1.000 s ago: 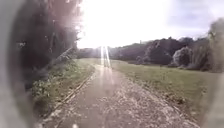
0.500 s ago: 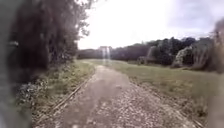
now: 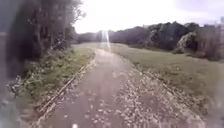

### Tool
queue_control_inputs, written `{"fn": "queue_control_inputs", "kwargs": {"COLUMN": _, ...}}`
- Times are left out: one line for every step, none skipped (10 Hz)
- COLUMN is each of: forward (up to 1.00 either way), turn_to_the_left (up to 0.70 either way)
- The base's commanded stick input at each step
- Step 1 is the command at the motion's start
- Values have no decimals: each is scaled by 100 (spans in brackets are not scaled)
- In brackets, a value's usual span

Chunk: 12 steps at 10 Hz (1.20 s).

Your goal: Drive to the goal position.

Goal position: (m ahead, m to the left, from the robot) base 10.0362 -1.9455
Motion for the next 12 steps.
{"fn": "queue_control_inputs", "kwargs": {"forward": 85, "turn_to_the_left": 0}}
{"fn": "queue_control_inputs", "kwargs": {"forward": 85, "turn_to_the_left": 0}}
{"fn": "queue_control_inputs", "kwargs": {"forward": 85, "turn_to_the_left": 0}}
{"fn": "queue_control_inputs", "kwargs": {"forward": 85, "turn_to_the_left": 0}}
{"fn": "queue_control_inputs", "kwargs": {"forward": 85, "turn_to_the_left": 0}}
{"fn": "queue_control_inputs", "kwargs": {"forward": 85, "turn_to_the_left": 0}}
{"fn": "queue_control_inputs", "kwargs": {"forward": 85, "turn_to_the_left": 0}}
{"fn": "queue_control_inputs", "kwargs": {"forward": 85, "turn_to_the_left": 0}}
{"fn": "queue_control_inputs", "kwargs": {"forward": 85, "turn_to_the_left": 0}}
{"fn": "queue_control_inputs", "kwargs": {"forward": 85, "turn_to_the_left": 0}}
{"fn": "queue_control_inputs", "kwargs": {"forward": 85, "turn_to_the_left": 0}}
{"fn": "queue_control_inputs", "kwargs": {"forward": 85, "turn_to_the_left": 0}}
